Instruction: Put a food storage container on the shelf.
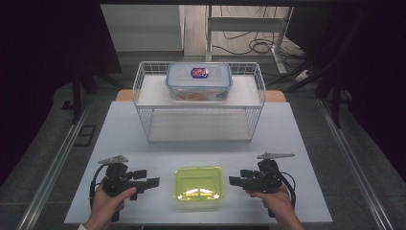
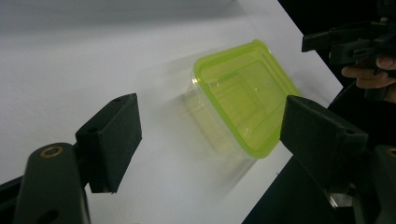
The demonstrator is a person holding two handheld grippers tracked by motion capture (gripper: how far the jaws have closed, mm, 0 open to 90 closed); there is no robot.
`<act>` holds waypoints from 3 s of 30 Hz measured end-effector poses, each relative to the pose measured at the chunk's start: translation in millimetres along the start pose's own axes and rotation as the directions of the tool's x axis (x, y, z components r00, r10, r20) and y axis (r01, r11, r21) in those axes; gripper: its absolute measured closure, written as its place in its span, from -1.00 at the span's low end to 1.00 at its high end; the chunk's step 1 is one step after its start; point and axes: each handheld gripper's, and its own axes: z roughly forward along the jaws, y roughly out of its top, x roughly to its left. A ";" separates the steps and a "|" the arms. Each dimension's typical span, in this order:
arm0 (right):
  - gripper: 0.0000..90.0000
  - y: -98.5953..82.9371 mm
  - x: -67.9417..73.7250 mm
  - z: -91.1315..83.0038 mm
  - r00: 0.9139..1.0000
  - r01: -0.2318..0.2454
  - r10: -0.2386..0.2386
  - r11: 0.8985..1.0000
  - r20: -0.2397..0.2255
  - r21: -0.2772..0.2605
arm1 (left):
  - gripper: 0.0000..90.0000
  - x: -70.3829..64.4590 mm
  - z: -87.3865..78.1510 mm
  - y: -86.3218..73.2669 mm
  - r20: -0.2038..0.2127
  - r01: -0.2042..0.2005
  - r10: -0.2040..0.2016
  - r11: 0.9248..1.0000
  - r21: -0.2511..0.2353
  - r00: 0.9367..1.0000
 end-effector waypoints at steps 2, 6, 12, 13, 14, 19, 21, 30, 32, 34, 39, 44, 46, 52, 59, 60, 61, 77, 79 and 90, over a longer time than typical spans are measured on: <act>-0.35 -0.3 0.8 0.8 1.000 -0.003 0.003 1.000 -0.003 0.001 | -0.55 -1.0 3.2 -2.7 0.007 0.006 -0.006 1.000 0.008 1.000; -0.33 0.4 0.3 4.9 1.000 -0.009 0.009 1.000 -0.008 -0.002 | -0.55 -0.3 10.1 -7.4 0.043 0.040 -0.041 0.999 0.018 0.998; -0.32 -0.9 1.9 13.1 0.999 -0.021 0.021 1.000 -0.029 0.009 | -0.53 0.0 20.5 -9.6 0.058 0.076 -0.077 0.997 0.030 0.995; -0.31 -1.1 2.5 14.4 0.999 -0.022 0.022 1.000 -0.032 0.010 | -0.53 -0.4 22.6 -9.8 0.056 0.073 -0.075 0.997 0.036 0.996; -0.31 -1.0 3.1 15.5 0.999 -0.027 0.027 1.000 -0.036 0.011 | -0.53 -0.9 24.7 -9.8 0.058 0.074 -0.077 0.996 0.040 0.995; -0.27 -1.5 3.7 22.5 0.998 -0.042 0.043 0.999 -0.044 0.023 | -0.52 1.2 36.1 -10.6 0.098 0.122 -0.127 0.991 0.054 0.987; -0.23 -2.2 2.5 25.5 0.997 -0.049 0.050 0.998 -0.051 0.027 | -0.50 2.2 40.1 -10.5 0.111 0.140 -0.146 0.989 0.057 0.983; -0.15 -5.4 -4.4 33.5 0.991 -0.111 0.114 0.993 -0.073 0.049 | -0.33 7.2 55.7 -9.7 0.156 0.197 -0.207 0.977 0.079 0.966; -0.14 -6.4 -5.7 36.3 0.989 -0.117 0.121 0.992 -0.080 0.054 | -0.30 7.9 60.1 -10.1 0.157 0.201 -0.213 0.975 0.093 0.964; -0.11 -7.8 -6.9 40.2 0.987 -0.130 0.135 0.990 -0.084 0.063 | -0.28 10.1 64.0 -10.6 0.160 0.200 -0.216 0.974 0.108 0.963; 0.02 -11.0 -9.6 48.4 0.982 -0.152 0.160 0.985 -0.099 0.083 | -0.11 17.1 71.2 -14.2 0.202 0.263 -0.288 0.954 0.142 0.936; 0.35 -12.5 -11.7 53.4 0.969 -0.187 0.202 0.976 -0.141 0.114 | 0.22 17.7 74.9 -14.3 0.231 0.263 -0.296 0.951 0.164 0.927; 0.51 -12.9 -12.9 54.4 0.962 -0.207 0.225 0.970 -0.154 0.125 | 0.39 16.9 77.8 -14.9 0.221 0.264 -0.300 0.948 0.180 0.928; 0.68 -15.1 -19.4 51.2 0.941 -0.262 0.282 0.957 -0.185 0.124 | 0.59 18.4 77.1 -14.7 0.234 0.267 -0.306 0.946 0.184 0.923; 0.78 -15.5 -19.0 45.3 0.930 -0.282 0.298 0.954 -0.215 0.104 | 0.76 17.5 71.4 -14.1 0.255 0.258 -0.292 0.953 0.157 0.922; 0.79 -15.7 -18.4 44.8 0.930 -0.281 0.297 0.954 -0.216 0.104 | 0.76 17.1 71.2 -14.3 0.255 0.254 -0.286 0.955 0.153 0.924; 0.79 -16.1 -18.3 44.6 0.932 -0.276 0.292 0.956 -0.216 0.101 | 0.77 16.6 70.7 -14.2 0.255 0.249 -0.281 0.957 0.151 0.925; 0.80 -6.1 1.1 27.4 0.953 -0.194 0.198 0.980 -0.231 0.039 | 0.79 -0.2 49.5 -2.9 0.261 0.182 -0.201 0.979 0.096 0.944; 0.80 -3.0 5.2 24.1 0.959 -0.172 0.174 0.985 -0.225 0.025 | 0.79 -2.2 46.9 -0.5 0.260 0.172 -0.190 0.981 0.090 0.947; 0.80 11.1 16.1 11.4 0.970 -0.120 0.112 0.992 -0.215 -0.027 | 0.80 -9.8 37.3 17.4 0.273 0.129 -0.141 0.990 0.059 0.952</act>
